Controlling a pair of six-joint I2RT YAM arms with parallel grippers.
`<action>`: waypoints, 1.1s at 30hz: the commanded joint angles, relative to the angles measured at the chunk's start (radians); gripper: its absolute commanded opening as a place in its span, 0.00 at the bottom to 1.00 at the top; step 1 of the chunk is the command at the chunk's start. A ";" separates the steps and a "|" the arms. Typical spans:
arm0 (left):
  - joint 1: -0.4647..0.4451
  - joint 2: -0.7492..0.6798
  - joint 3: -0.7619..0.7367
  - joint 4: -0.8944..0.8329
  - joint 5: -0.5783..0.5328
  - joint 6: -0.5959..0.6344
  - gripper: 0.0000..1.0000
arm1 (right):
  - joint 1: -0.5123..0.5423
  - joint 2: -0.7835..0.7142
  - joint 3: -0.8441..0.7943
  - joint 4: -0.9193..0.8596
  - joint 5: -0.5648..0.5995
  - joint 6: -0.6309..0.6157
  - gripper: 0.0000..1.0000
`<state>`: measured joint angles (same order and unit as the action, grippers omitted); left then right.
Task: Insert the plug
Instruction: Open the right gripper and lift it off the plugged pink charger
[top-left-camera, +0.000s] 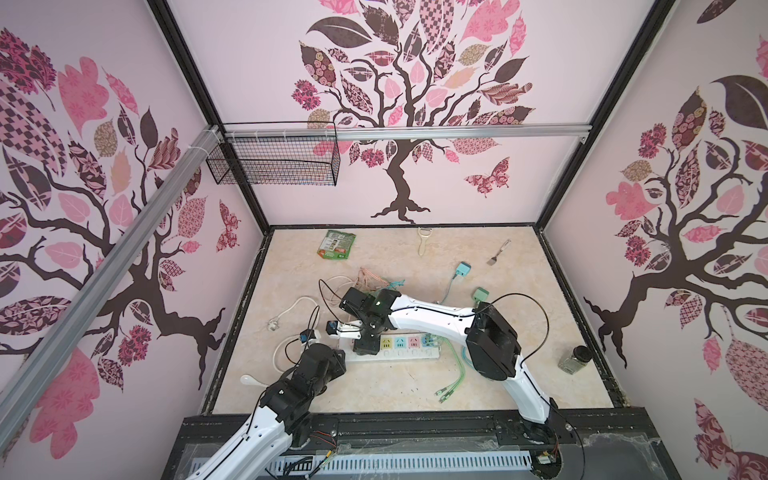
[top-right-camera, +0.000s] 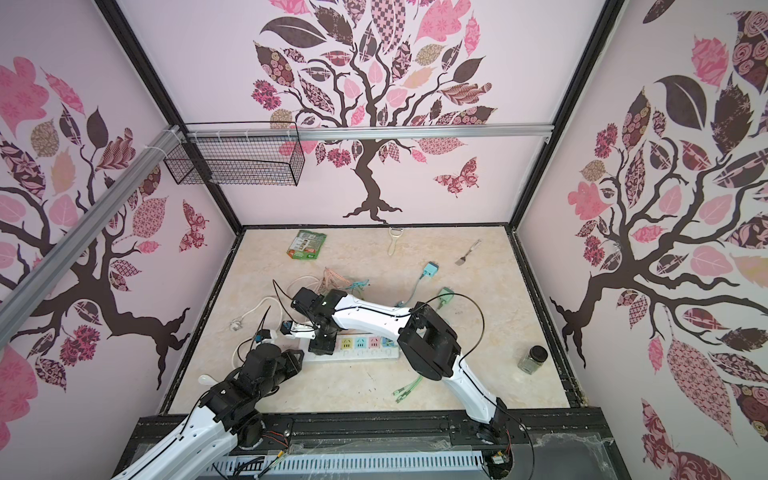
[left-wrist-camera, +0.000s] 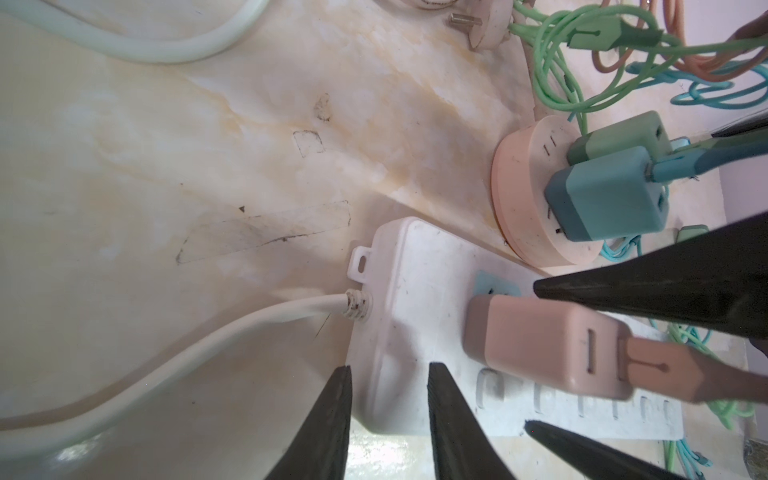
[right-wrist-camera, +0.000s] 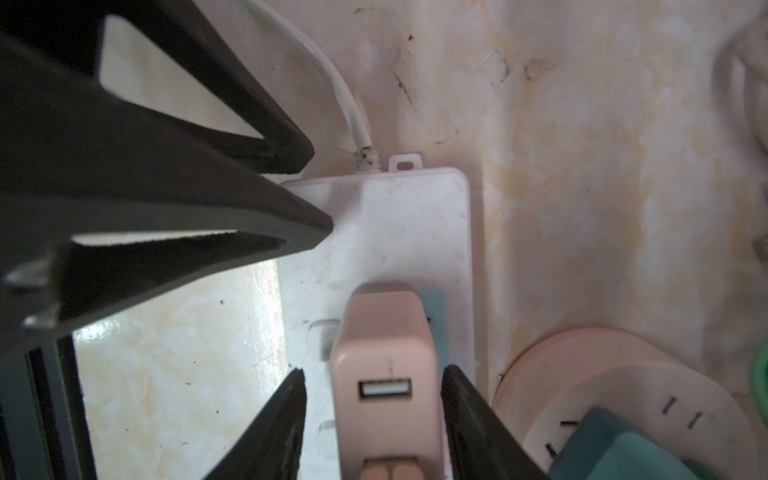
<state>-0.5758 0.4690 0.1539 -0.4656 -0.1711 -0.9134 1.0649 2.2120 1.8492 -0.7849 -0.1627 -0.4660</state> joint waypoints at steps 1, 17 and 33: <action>0.000 -0.004 0.033 -0.024 0.000 0.017 0.36 | -0.018 -0.101 -0.030 0.018 -0.049 0.036 0.61; -0.001 0.003 0.073 -0.053 -0.002 0.041 0.55 | -0.124 -0.423 -0.340 0.252 -0.234 0.189 0.74; -0.001 -0.088 0.188 -0.165 0.050 0.056 0.61 | -0.378 -0.938 -0.886 0.582 0.098 0.587 0.78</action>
<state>-0.5758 0.3851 0.3023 -0.6159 -0.1482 -0.8677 0.7425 1.3430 0.9989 -0.2558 -0.1959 -0.0029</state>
